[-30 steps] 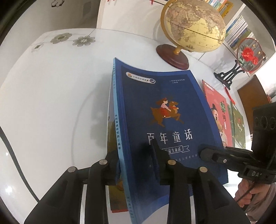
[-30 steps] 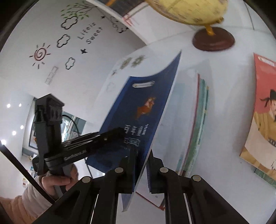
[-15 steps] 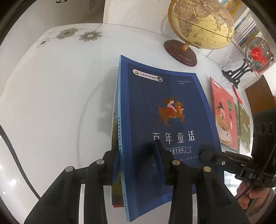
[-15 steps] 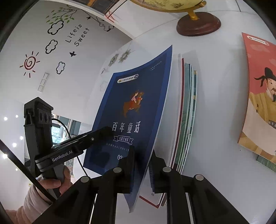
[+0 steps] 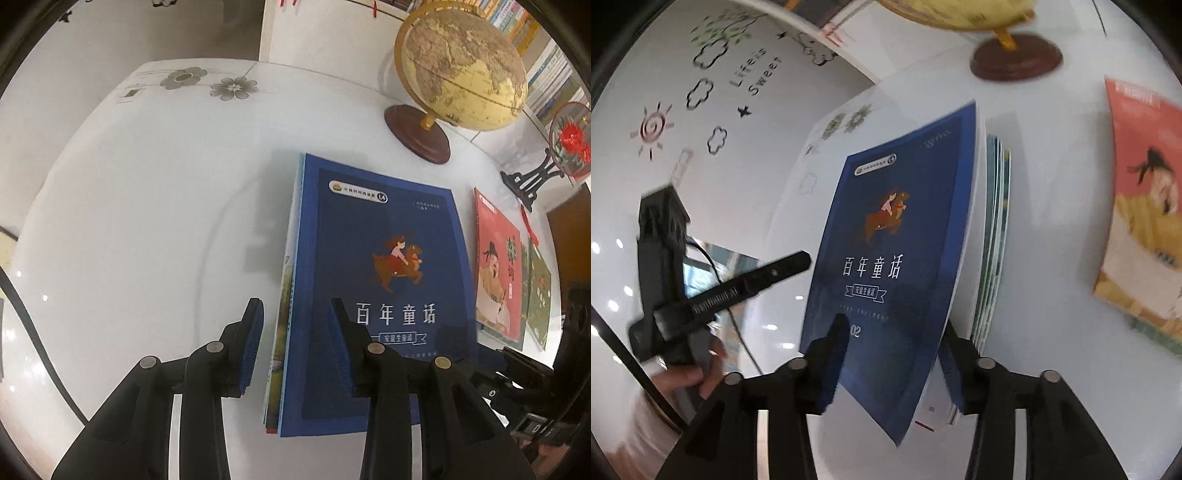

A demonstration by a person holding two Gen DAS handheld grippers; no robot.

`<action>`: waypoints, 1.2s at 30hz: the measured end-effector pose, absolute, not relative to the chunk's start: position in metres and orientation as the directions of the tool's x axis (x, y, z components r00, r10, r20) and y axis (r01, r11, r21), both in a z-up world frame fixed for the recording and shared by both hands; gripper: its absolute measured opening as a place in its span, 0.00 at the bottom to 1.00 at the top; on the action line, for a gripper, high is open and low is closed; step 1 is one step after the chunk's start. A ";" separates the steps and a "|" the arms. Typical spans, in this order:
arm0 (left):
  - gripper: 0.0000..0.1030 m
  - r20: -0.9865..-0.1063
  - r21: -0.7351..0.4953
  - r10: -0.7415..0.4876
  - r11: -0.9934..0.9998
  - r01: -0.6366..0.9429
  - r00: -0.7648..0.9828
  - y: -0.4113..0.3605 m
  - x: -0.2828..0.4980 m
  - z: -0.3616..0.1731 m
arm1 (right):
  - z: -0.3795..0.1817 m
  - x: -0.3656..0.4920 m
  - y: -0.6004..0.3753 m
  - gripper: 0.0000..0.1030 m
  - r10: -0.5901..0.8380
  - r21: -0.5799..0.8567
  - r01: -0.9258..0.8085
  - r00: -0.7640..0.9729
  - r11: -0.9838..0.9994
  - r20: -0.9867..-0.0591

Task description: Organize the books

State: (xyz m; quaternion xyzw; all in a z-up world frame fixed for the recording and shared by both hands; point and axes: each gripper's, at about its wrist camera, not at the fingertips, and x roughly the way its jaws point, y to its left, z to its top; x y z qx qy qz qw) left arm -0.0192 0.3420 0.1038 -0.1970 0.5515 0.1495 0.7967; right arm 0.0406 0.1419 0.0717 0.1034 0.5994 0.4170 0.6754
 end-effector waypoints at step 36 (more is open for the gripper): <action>0.33 -0.950 -0.286 -0.265 0.951 -0.119 0.165 0.137 0.146 0.040 | 0.030 0.114 -0.123 0.48 0.661 0.668 -0.025 0.168 0.744 -0.731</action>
